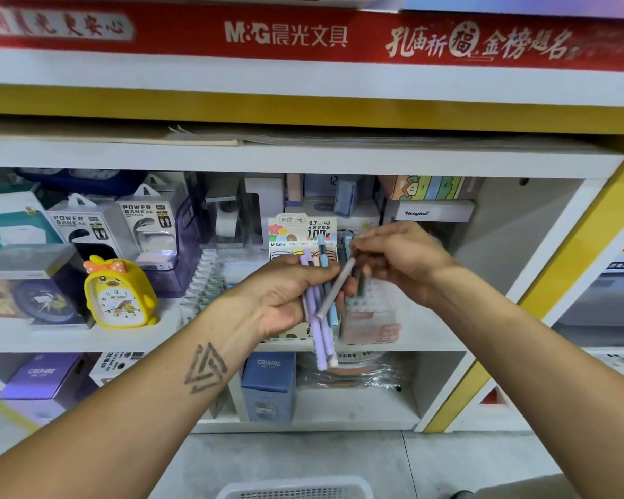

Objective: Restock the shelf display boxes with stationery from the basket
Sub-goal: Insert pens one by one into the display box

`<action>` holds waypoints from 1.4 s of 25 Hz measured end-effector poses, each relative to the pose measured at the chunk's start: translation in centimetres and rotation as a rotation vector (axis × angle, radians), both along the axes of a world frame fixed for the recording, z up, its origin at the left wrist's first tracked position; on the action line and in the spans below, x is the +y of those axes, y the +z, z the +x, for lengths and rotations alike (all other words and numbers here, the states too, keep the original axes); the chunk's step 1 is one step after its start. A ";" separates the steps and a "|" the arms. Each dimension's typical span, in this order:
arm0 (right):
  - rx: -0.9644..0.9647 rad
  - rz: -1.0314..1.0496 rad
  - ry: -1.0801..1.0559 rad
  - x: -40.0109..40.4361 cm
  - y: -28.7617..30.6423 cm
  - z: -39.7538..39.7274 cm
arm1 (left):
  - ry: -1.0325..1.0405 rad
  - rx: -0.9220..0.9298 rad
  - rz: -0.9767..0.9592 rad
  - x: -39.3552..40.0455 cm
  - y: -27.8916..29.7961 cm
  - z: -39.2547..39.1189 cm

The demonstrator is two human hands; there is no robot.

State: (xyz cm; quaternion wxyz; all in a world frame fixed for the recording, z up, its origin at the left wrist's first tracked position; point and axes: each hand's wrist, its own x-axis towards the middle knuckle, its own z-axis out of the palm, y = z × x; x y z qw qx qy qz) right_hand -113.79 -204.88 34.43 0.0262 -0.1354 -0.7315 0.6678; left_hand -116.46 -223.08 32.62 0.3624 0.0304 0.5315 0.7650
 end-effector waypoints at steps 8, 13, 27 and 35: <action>0.375 0.788 -0.128 3.0 -0.9 0.1 | 0.044 0.017 -0.076 -0.4 0.1 0.0; 0.380 0.976 0.005 2.4 -2.6 0.3 | 0.028 0.007 -0.057 -0.3 0.1 0.1; 0.243 0.058 0.077 -0.8 -0.6 0.1 | -0.131 0.031 0.023 -0.4 0.4 0.8; 0.385 0.747 -0.058 1.2 -1.2 0.3 | 0.103 -0.033 -0.097 -2.2 0.7 -1.5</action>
